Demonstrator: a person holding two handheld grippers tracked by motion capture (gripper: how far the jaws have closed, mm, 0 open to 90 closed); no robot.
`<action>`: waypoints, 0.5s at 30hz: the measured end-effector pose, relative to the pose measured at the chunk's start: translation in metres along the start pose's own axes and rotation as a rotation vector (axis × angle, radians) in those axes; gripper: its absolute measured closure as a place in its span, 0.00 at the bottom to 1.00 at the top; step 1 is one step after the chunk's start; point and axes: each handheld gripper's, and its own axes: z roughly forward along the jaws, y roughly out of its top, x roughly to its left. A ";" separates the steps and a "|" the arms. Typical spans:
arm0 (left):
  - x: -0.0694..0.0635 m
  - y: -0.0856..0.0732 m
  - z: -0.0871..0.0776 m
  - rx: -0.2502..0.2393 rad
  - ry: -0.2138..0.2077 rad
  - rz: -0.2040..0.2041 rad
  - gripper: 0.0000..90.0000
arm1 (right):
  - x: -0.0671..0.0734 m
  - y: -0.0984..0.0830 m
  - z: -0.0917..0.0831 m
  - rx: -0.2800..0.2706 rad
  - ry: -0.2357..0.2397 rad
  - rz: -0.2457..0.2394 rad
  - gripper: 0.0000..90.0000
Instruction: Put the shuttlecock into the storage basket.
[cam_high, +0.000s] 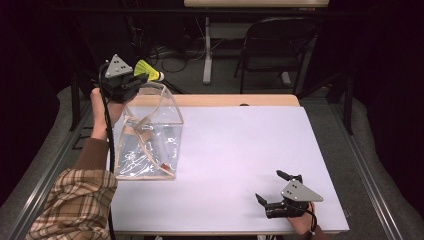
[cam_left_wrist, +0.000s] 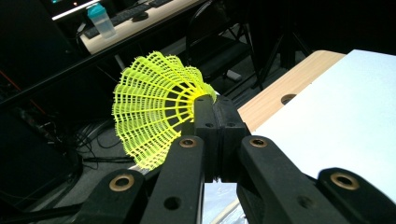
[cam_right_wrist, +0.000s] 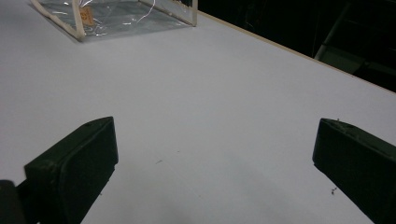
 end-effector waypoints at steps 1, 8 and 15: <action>0.000 0.000 0.000 0.001 0.000 0.000 1.00 | 0.000 0.000 0.000 -0.002 -0.001 -0.001 0.00; 0.003 -0.003 -0.005 0.006 0.012 0.001 1.00 | 0.000 0.000 0.000 0.001 0.000 -0.002 0.00; 0.008 -0.011 -0.008 0.013 0.025 -0.010 1.00 | 0.000 0.000 0.001 -0.001 -0.001 0.004 0.00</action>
